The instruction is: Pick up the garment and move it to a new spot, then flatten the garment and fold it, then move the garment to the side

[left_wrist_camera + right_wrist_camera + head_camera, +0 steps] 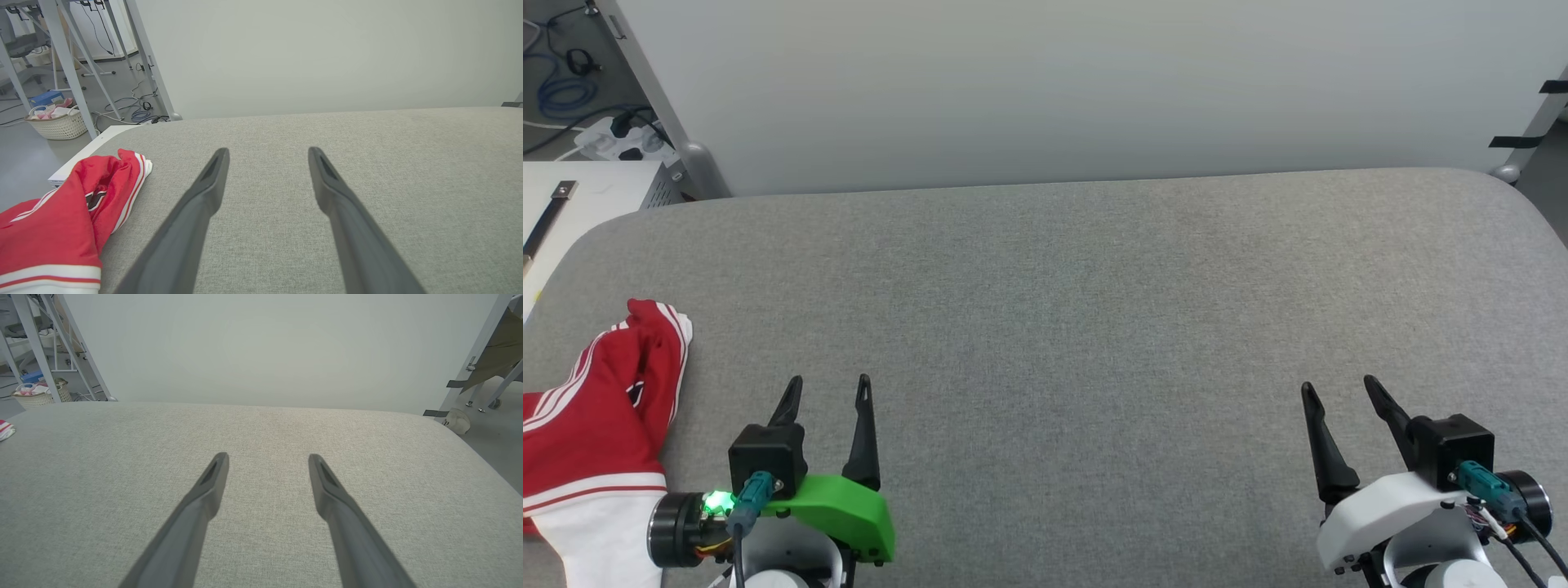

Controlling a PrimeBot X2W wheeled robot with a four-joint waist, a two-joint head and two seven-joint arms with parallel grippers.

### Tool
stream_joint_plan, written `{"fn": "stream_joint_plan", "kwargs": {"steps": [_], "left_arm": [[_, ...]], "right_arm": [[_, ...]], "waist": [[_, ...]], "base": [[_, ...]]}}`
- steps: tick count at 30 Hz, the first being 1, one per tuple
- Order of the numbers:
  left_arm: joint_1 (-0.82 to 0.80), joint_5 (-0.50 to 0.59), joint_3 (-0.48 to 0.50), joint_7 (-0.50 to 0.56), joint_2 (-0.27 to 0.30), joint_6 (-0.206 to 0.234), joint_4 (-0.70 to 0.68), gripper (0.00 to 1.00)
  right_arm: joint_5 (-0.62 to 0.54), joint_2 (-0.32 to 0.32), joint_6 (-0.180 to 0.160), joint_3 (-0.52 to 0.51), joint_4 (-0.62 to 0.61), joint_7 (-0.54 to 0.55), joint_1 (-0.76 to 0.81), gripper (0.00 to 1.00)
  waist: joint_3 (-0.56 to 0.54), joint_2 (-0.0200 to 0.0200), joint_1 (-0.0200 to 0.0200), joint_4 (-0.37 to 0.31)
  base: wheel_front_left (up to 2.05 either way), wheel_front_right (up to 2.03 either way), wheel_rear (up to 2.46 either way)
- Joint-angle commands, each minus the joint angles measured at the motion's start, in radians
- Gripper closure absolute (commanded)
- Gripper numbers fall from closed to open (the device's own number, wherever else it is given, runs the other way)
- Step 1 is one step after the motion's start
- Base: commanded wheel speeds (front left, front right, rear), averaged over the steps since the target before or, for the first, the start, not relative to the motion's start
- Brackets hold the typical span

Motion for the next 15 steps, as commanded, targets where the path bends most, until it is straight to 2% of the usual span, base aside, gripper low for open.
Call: {"fn": "stream_joint_plan", "kwargs": {"steps": [1, 15], "left_arm": [[-0.001, -0.009, 0.001, -0.01, -0.001, -0.006, 0.002, 0.0], [-0.004, -0.032, 0.004, -0.041, -0.001, -0.021, 0.019, 0.0]], "right_arm": [[0.017, 0.0, 0.0, 0.004, 0.006, -0.012, -0.01, 0.0], [0.064, 0.001, 0.0, -0.011, 0.007, -0.043, -0.02, 0.0]], "waist": [[0.0, 0.0, 0.0, 0.0], [-0.004, 0.0, 0.0, 0.002]], "base": [[0.0, 0.0, 0.0], [0.0, 0.0, 0.0]]}}
